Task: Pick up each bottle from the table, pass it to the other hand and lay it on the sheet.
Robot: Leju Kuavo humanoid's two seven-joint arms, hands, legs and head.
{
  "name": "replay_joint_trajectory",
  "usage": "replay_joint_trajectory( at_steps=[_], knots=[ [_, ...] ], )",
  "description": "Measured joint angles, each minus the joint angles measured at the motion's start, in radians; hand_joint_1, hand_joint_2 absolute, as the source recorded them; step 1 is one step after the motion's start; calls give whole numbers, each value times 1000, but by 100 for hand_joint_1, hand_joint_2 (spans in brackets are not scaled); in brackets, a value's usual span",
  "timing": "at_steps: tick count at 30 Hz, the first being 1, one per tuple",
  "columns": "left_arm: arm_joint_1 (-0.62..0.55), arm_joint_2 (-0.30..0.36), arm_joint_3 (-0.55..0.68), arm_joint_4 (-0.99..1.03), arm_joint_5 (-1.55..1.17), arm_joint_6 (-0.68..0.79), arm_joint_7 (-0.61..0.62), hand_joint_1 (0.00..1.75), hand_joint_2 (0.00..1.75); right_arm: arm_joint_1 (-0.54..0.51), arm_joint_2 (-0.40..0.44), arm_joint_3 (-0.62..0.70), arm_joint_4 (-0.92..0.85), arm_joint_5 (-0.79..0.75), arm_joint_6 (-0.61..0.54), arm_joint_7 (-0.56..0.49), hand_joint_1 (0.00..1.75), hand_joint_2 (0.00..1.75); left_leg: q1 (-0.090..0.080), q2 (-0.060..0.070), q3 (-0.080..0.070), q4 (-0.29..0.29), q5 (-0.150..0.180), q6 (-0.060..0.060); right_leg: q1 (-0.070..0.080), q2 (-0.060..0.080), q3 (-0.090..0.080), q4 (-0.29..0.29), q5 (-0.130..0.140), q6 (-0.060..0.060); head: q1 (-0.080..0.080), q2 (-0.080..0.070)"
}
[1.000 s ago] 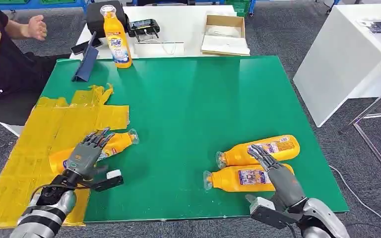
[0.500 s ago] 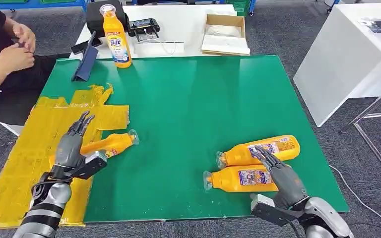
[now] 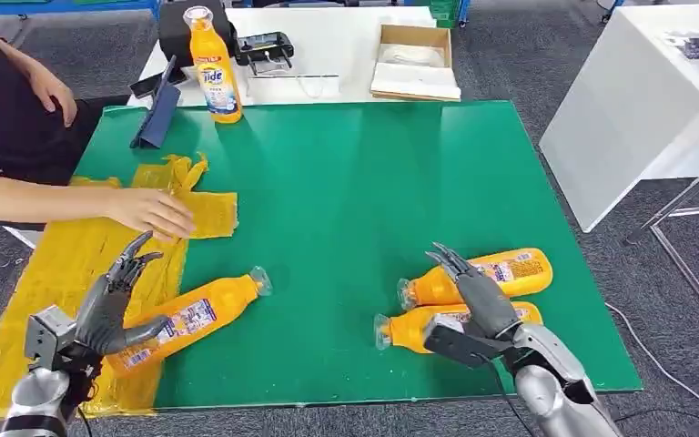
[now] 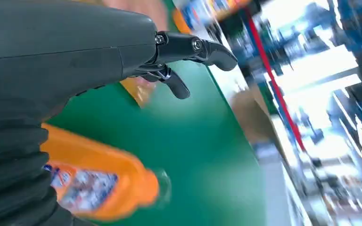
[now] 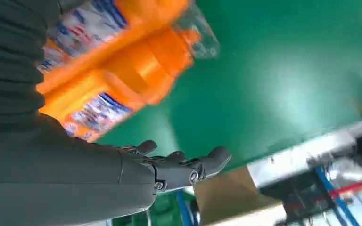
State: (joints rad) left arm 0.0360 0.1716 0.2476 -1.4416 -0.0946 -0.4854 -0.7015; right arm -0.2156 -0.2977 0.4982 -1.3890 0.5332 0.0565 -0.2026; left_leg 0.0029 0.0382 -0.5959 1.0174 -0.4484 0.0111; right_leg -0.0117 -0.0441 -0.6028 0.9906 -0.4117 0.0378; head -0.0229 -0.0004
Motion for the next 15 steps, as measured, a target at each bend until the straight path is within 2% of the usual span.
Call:
replay_joint_trajectory(
  at_steps=[3,9,15],
  knots=[
    [-3,-10,-11,-18,-10,-17,0,0,0,47,-97,-28,-27,-38,40,-14,0,175,-1,-6,-3,0,0,1,-1,-5,1,-1,0,0,1,0],
    [-55,-19,-71,-13,-22,1,0,0,0,104,-231,-70,-82,-79,127,-3,0,175,-2,-5,-3,0,0,1,-2,-4,0,-2,1,1,0,0],
    [-81,-20,-101,-3,-22,3,0,0,0,121,-310,-93,-122,-104,153,5,0,175,-1,-2,-2,0,0,2,0,-2,0,-2,1,1,0,0]
  ],
)
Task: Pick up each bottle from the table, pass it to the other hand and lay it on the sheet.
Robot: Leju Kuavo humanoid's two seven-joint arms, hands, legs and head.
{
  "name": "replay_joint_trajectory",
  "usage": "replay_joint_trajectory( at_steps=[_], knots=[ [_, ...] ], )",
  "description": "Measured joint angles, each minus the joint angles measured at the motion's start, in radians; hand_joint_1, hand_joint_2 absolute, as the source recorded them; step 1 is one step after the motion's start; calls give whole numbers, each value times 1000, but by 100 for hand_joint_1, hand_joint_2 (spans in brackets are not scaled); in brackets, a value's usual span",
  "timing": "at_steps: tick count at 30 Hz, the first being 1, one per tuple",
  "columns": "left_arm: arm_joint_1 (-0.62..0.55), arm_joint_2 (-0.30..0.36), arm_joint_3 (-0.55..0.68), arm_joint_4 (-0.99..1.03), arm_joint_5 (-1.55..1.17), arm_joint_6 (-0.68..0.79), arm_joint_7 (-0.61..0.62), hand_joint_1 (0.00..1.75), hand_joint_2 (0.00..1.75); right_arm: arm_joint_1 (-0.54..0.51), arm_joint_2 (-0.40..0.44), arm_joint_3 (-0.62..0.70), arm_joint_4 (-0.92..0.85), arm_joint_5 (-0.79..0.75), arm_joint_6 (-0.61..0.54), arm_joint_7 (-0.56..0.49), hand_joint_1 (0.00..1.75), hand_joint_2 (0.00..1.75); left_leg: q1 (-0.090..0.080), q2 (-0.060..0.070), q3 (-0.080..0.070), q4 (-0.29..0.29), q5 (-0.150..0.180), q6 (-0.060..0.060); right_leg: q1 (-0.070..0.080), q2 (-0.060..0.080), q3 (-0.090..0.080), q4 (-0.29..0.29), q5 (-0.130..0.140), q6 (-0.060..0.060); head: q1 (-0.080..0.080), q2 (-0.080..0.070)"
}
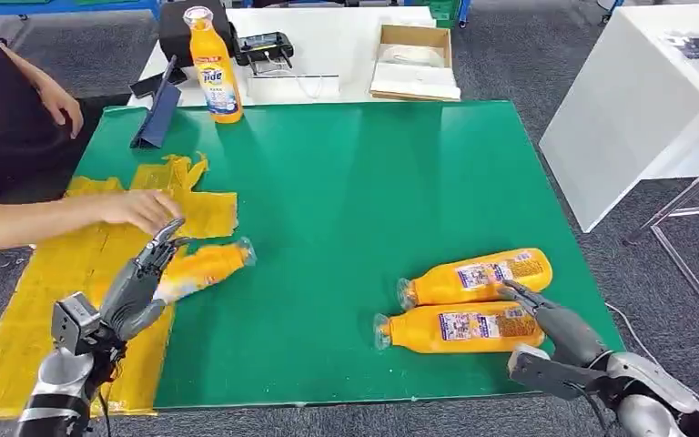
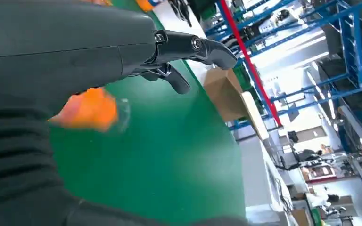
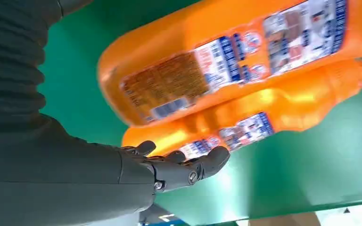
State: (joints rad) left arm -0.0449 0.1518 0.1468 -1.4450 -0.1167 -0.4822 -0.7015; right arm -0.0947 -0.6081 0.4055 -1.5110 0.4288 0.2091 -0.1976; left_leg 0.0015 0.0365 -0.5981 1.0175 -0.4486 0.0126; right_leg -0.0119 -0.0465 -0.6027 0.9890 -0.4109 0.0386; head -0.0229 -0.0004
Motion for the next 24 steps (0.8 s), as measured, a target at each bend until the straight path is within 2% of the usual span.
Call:
replay_joint_trajectory(
  at_steps=[8,14,24],
  knots=[
    [-12,-2,-5,14,21,-15,0,0,0,-18,-67,1,-34,-18,47,27,0,175,1,0,-1,0,0,0,0,0,0,0,0,0,0,0],
    [-33,-4,-17,26,9,-11,0,0,0,-90,-60,51,7,22,47,31,0,175,1,0,0,0,1,0,0,0,0,0,0,0,0,0],
    [-62,-5,-31,45,2,-5,0,0,0,-144,-62,127,73,33,51,33,0,175,1,0,-1,0,1,0,0,0,0,0,0,0,0,0]
  ],
)
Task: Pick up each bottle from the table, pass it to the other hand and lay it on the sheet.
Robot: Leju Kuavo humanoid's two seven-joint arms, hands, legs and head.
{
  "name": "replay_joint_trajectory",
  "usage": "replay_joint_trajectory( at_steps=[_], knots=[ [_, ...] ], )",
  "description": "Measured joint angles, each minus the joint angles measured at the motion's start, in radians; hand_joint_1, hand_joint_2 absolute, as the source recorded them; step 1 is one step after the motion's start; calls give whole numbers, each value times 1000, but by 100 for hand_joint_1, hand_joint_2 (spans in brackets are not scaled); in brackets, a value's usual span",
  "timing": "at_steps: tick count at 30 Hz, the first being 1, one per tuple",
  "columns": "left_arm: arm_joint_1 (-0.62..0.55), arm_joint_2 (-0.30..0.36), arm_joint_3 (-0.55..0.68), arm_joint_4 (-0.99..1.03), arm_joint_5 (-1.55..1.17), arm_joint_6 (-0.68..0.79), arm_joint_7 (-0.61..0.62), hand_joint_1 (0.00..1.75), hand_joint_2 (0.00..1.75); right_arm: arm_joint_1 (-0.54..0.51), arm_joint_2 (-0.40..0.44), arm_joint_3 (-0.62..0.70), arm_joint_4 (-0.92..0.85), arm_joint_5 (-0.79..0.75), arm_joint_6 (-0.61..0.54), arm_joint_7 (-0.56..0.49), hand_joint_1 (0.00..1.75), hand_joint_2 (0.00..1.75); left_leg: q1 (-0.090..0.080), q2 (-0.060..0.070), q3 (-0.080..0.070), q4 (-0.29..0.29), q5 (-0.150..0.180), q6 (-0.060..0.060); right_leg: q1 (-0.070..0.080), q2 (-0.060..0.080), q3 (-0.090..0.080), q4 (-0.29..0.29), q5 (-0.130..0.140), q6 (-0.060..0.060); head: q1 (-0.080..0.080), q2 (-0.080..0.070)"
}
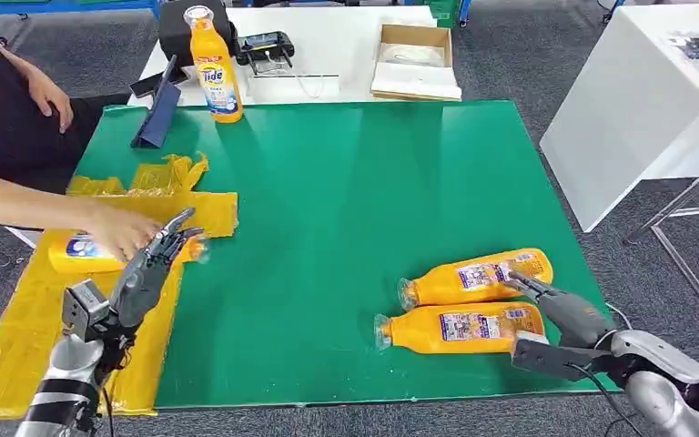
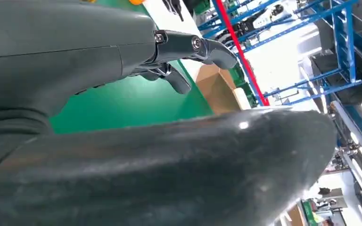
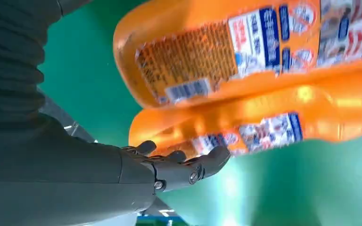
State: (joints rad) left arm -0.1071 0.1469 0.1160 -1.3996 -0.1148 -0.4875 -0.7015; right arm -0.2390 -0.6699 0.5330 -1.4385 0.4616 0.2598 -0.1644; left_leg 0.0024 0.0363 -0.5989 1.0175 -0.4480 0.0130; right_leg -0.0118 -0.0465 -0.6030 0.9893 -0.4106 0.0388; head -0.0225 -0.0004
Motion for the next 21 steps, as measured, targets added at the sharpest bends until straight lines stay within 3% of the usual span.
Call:
replay_joint_trajectory(
  at_steps=[14,21],
  knots=[
    [-31,-2,-8,36,-2,5,0,0,0,11,-51,80,10,-19,31,16,0,175,0,0,0,0,0,0,0,0,0,0,0,0,0,0],
    [-69,-7,-42,72,11,5,5,0,0,17,7,158,65,84,-43,-4,0,175,1,1,1,0,0,0,1,1,0,0,0,0,-1,0]
  ],
)
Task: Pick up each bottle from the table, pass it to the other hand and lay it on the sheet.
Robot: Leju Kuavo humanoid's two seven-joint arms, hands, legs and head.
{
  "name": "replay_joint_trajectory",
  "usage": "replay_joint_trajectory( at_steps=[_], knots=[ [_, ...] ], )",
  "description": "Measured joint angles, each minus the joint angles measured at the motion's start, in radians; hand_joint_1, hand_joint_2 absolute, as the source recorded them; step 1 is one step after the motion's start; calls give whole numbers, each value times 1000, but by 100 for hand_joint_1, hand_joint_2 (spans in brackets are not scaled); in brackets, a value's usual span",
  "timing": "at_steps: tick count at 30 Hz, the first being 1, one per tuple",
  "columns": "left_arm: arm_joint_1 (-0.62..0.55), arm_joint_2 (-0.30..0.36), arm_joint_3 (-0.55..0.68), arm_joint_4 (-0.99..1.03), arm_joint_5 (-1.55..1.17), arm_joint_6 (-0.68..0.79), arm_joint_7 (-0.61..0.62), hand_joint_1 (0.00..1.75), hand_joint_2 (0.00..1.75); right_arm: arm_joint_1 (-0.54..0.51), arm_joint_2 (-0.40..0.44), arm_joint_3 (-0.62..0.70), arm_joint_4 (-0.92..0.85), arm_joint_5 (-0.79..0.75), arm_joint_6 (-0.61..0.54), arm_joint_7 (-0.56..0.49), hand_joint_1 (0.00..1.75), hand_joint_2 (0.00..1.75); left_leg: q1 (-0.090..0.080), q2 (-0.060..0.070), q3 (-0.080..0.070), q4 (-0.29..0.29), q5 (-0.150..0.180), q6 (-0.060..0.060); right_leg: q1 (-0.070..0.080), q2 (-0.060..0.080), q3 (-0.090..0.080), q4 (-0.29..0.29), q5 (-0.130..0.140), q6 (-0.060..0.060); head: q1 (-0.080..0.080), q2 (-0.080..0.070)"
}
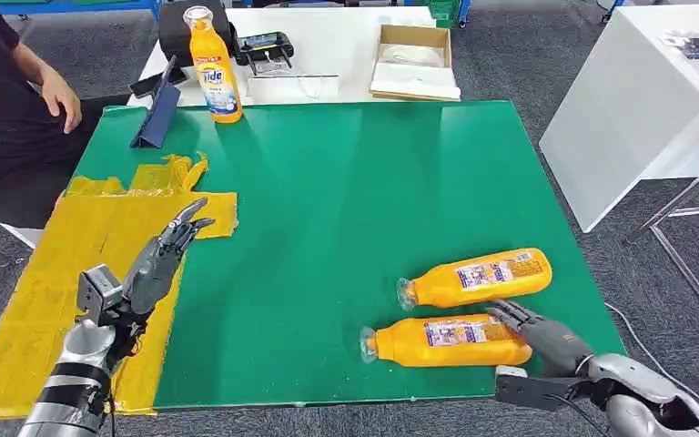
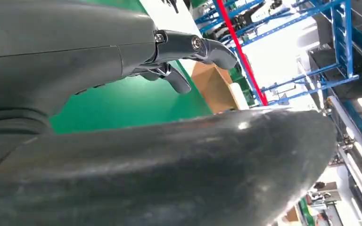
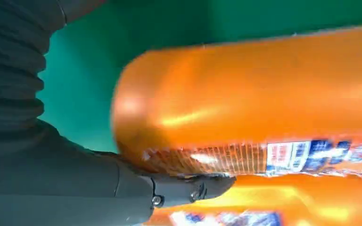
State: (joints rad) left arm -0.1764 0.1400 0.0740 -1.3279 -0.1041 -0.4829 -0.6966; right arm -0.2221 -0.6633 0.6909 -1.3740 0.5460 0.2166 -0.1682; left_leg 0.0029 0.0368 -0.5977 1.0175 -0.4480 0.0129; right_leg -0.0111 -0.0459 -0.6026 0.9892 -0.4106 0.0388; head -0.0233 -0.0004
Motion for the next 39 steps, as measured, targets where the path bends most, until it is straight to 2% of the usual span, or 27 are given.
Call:
replay_joint_trajectory(
  at_steps=[6,11,25,32,39],
  knots=[
    [-5,-2,-15,13,2,2,15,0,0,-39,139,29,154,135,-115,-12,0,175,2,13,11,0,-4,-4,2,12,7,0,0,-1,0,0],
    [-5,-4,-19,13,5,3,19,0,0,-65,210,34,226,145,-126,-18,0,175,4,20,18,0,-7,-4,4,19,11,-1,0,-2,1,0],
    [-4,-5,-21,13,13,12,31,0,0,-72,240,30,246,141,-124,-38,0,175,7,25,24,0,-6,-5,6,23,15,-1,3,-5,1,0],
    [-11,-6,-21,16,18,13,33,0,0,-38,231,21,190,88,-112,-73,0,175,7,24,22,0,-6,-5,7,23,14,-1,2,-5,1,0],
    [-12,-8,-21,16,19,14,40,0,0,0,271,17,159,103,-145,-90,0,175,7,24,18,0,-6,-5,7,23,10,0,2,-5,1,0]
  ],
)
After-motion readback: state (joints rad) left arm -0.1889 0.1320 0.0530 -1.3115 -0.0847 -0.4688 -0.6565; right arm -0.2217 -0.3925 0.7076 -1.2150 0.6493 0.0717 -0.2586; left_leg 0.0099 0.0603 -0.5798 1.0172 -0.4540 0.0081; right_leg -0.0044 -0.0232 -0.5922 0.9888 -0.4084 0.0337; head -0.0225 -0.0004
